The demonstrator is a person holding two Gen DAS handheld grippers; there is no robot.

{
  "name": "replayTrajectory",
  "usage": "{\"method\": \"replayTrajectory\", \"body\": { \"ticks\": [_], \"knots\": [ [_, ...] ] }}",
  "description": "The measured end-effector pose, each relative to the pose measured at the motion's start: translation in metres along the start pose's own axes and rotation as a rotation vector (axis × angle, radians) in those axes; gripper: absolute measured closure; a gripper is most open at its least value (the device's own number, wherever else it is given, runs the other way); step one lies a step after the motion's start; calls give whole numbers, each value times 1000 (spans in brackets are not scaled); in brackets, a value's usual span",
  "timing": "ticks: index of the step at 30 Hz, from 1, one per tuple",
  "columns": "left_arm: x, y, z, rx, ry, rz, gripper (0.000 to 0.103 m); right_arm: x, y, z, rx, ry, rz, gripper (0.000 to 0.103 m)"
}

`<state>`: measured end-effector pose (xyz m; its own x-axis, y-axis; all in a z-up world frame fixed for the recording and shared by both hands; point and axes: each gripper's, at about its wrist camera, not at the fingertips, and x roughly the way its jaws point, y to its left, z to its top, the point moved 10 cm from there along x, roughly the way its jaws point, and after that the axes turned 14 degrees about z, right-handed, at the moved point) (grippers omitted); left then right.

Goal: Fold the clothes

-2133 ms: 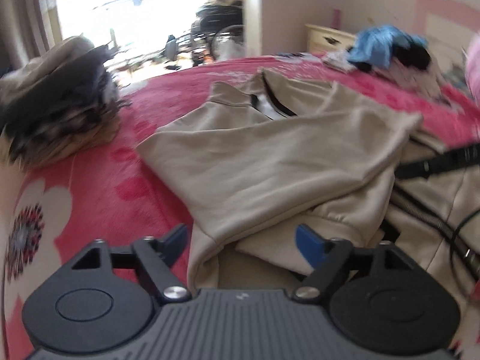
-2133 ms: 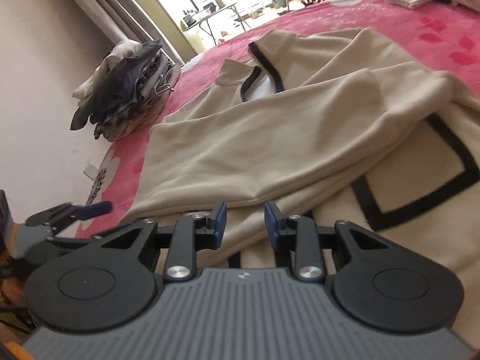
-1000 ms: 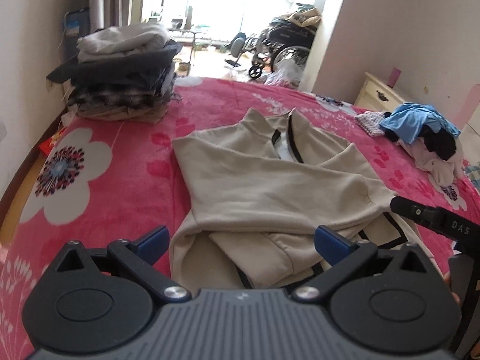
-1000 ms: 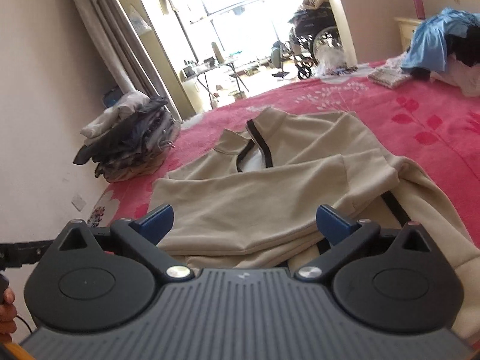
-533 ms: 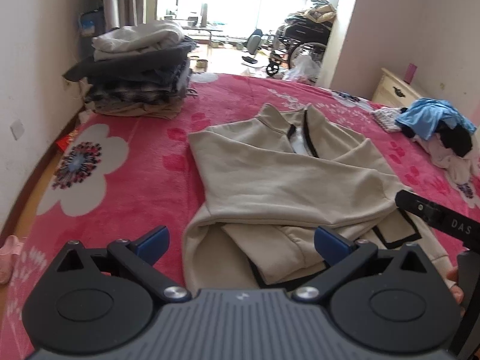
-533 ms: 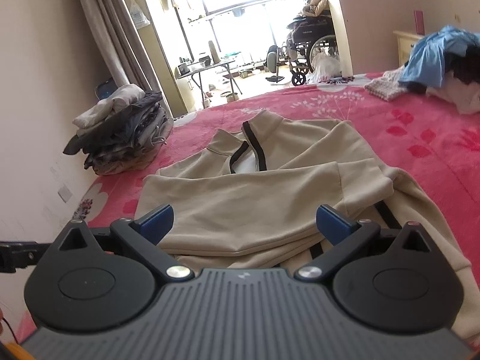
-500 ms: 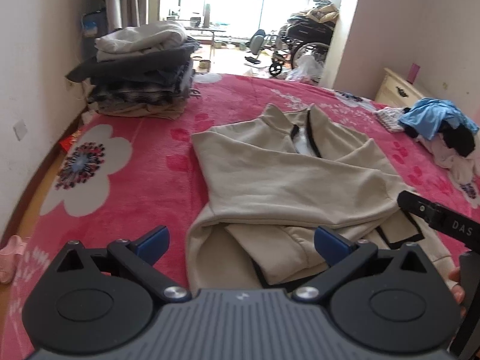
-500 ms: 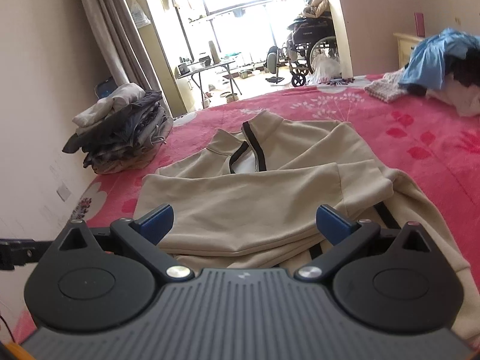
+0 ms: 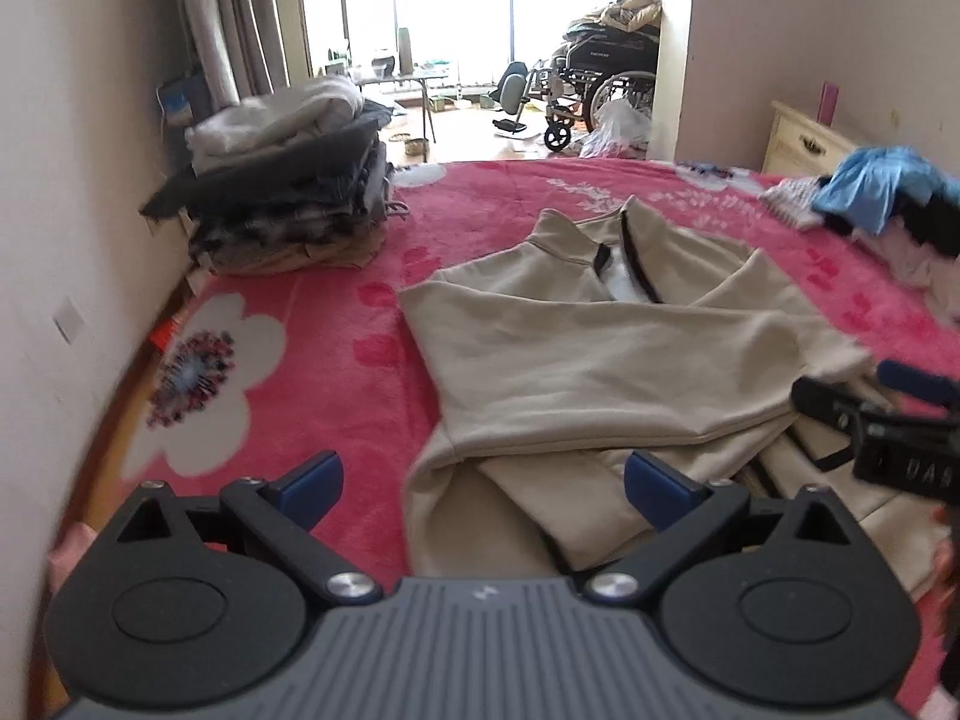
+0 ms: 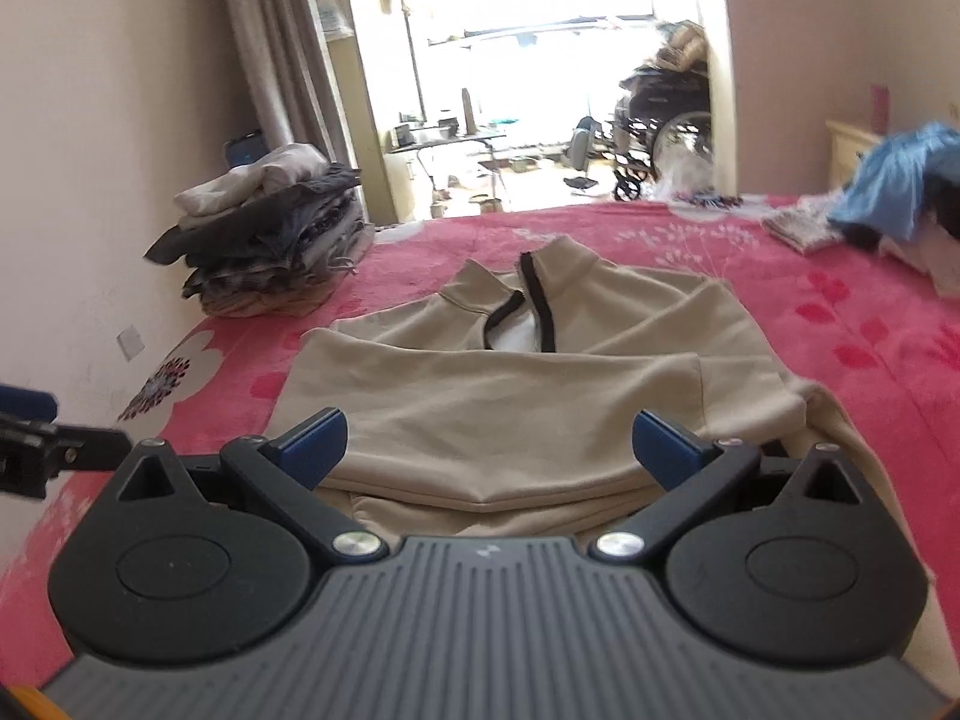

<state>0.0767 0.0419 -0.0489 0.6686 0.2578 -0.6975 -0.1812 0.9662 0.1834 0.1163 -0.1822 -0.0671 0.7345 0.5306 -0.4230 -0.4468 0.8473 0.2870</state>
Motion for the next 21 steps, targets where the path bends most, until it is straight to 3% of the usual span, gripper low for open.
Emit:
{"method": "replayTrajectory", "body": {
  "ticks": [4,10,17,21],
  "knots": [
    [5,3,2,-133,29,-120,0,-3,2,0,2,-25,20,1],
    [36,4,8,-133,34,-47,0,-3,-5,1,-32,-46,-49,1],
    [96,-2,25,-144,9,-23,0,13,-28,1,-76,-16,-138,1],
    [120,-13,52,-5,-86,4,0,23,-49,14,-123,-22,-163,2]
  ]
}}
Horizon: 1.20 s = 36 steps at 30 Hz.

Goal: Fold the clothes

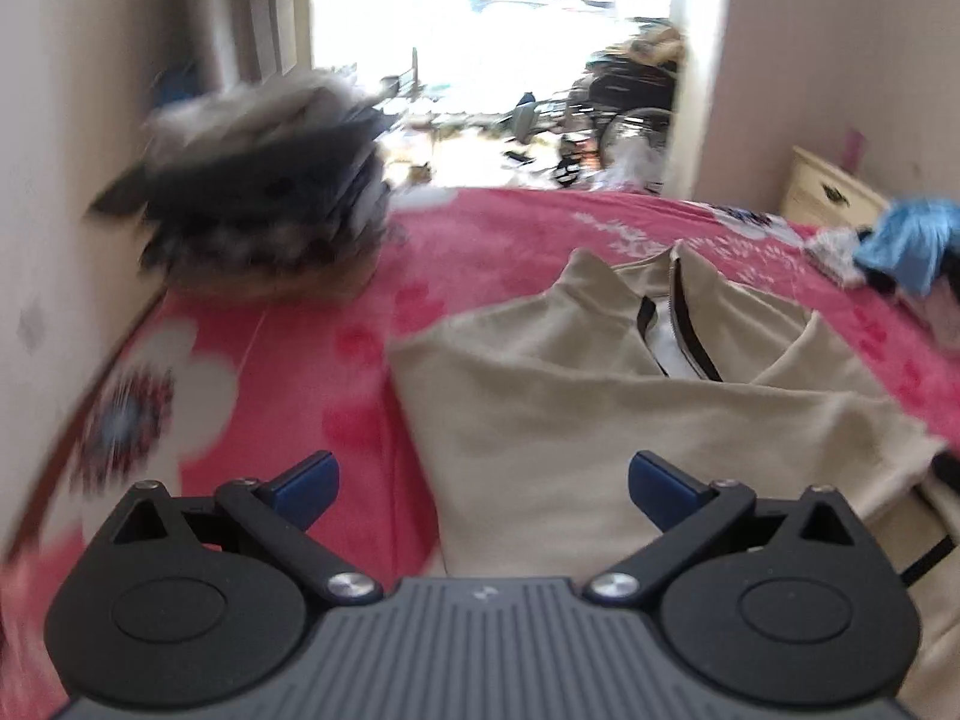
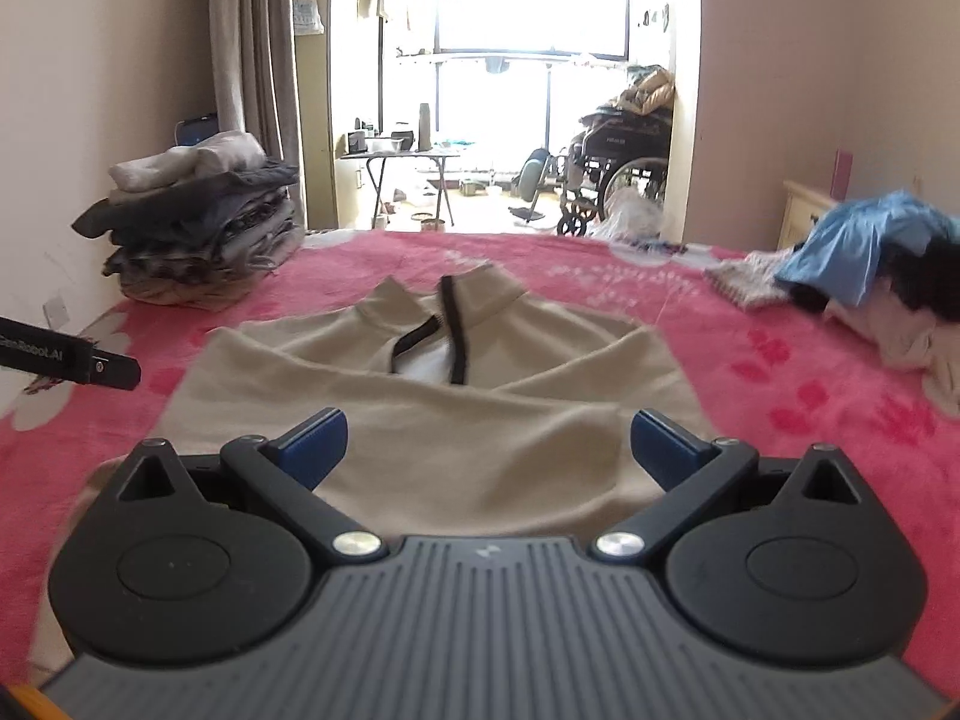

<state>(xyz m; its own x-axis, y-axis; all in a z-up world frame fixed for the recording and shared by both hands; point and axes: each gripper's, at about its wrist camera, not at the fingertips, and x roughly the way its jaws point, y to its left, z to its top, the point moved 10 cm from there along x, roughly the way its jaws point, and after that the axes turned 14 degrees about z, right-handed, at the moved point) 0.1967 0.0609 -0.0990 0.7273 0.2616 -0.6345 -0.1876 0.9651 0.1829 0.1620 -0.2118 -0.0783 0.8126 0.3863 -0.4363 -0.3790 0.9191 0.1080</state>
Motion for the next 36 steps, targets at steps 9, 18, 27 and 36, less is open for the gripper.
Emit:
{"method": "replayTrajectory", "body": {
  "ticks": [9,18,27,36],
  "knots": [
    [58,-64,37,302,-134,-66,6,67,-43,4,19,135,67,51],
    [156,-49,0,163,48,-14,10,129,-91,-37,79,342,35,76],
    [153,-42,7,111,26,-72,11,160,-52,27,249,314,255,76],
    [147,-56,46,99,-78,-157,11,239,-44,51,224,334,242,84]
  ]
}}
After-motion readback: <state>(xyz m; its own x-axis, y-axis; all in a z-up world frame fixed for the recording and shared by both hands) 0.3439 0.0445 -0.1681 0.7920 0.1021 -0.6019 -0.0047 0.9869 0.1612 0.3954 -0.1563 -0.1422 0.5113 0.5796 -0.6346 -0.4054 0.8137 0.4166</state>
